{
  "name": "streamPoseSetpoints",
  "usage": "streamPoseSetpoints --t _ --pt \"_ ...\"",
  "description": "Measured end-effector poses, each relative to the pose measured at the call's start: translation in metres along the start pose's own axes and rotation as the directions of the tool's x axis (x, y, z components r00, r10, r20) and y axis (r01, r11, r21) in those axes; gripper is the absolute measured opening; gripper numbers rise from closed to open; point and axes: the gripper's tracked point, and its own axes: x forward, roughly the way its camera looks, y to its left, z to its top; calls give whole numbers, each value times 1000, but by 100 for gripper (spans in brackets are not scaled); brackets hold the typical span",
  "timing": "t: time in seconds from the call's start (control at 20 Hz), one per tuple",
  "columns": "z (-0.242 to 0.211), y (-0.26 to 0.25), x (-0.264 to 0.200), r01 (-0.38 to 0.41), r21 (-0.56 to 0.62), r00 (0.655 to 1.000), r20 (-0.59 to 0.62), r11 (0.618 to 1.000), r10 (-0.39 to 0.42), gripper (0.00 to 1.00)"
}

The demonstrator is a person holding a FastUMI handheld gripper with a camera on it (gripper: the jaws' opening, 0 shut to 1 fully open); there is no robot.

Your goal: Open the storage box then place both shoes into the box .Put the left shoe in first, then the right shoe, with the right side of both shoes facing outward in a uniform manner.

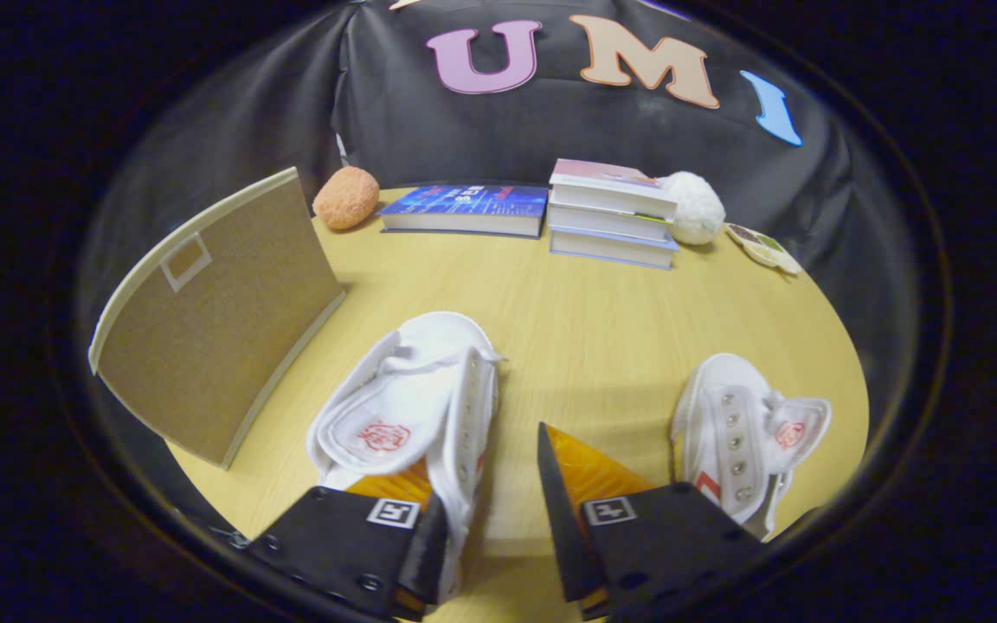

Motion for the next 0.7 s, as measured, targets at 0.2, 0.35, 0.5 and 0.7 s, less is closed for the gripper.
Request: streamPoseSetpoints --t 0.2,0.35,0.5,0.7 --pt "2 7 7 -6 -1 1000 8 1000 6 24" --pt "3 1 8 37 34 999 9 999 -37 31" --pt "3 8 9 10 113 1000 10 994 -11 22" --pt "6 8 8 44 80 999 27 996 -47 5"
